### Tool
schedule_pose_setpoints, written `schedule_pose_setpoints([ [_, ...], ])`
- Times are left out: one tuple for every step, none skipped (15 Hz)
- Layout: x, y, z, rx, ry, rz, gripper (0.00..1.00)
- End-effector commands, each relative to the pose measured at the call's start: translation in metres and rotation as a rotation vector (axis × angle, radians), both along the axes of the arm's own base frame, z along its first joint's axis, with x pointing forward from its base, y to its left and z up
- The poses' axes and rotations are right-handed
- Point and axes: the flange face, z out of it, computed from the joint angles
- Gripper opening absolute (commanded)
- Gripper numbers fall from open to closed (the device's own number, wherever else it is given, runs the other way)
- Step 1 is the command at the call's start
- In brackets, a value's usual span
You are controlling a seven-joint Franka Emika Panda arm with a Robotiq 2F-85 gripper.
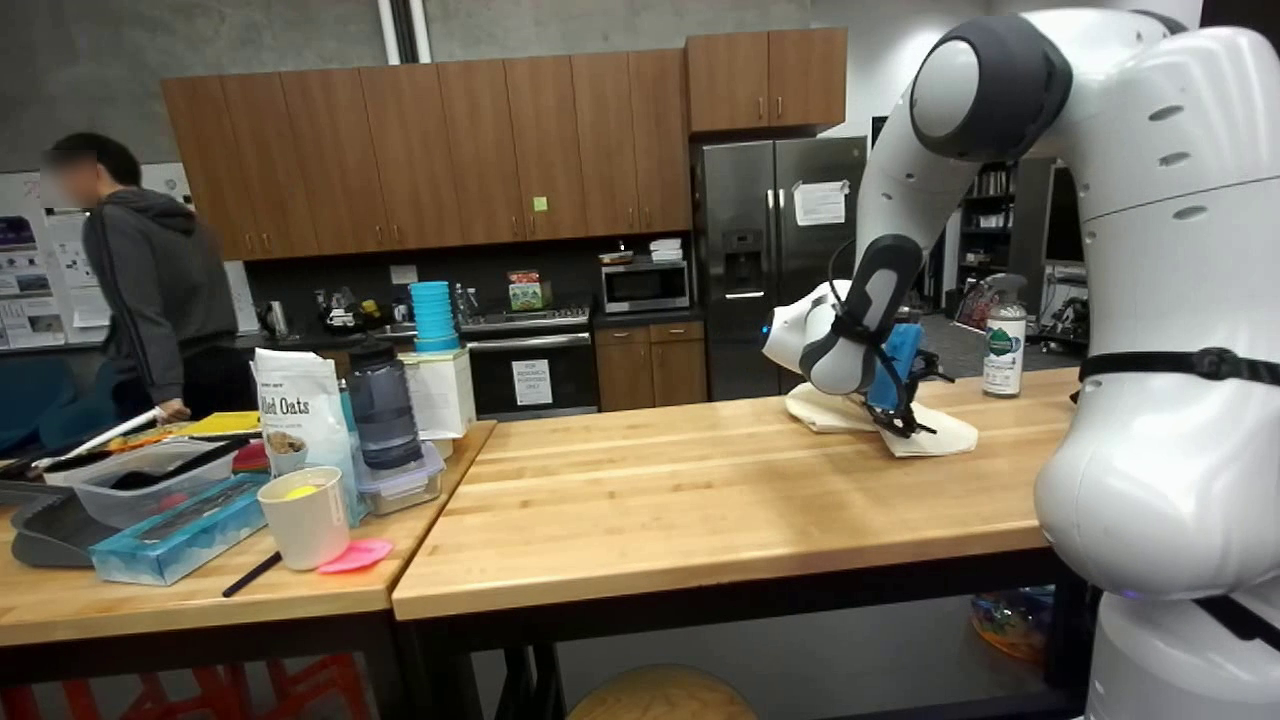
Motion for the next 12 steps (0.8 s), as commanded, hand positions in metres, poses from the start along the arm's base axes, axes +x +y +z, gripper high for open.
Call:
schedule_pose_setpoints([
  [-0.006, -0.01, 0.001, -0.005, 0.001, -0.017, 1.0],
  [-0.011, -0.017, 0.001, -0.01, 0.003, -0.027, 1.0],
  [-0.015, -0.021, 0.002, -0.011, 0.002, -0.034, 1.0],
  [-0.017, -0.022, 0.003, -0.01, 0.001, -0.036, 1.0],
  [-0.018, -0.021, 0.003, -0.01, 0.0, -0.036, 1.0],
  [-0.018, -0.017, 0.005, -0.001, -0.004, -0.022, 1.0],
  [-0.018, -0.013, 0.005, 0.002, -0.005, -0.012, 1.0],
  [-0.017, -0.007, 0.008, 0.001, -0.01, 0.003, 1.0],
  [0.021, 0.041, -0.007, 0.011, -0.009, 0.019, 1.0],
  [0.029, 0.055, -0.008, 0.023, -0.012, 0.037, 1.0],
  [0.041, 0.073, -0.012, 0.037, -0.02, 0.06, 1.0],
  [0.051, 0.091, -0.009, 0.048, -0.021, 0.086, 1.0],
])
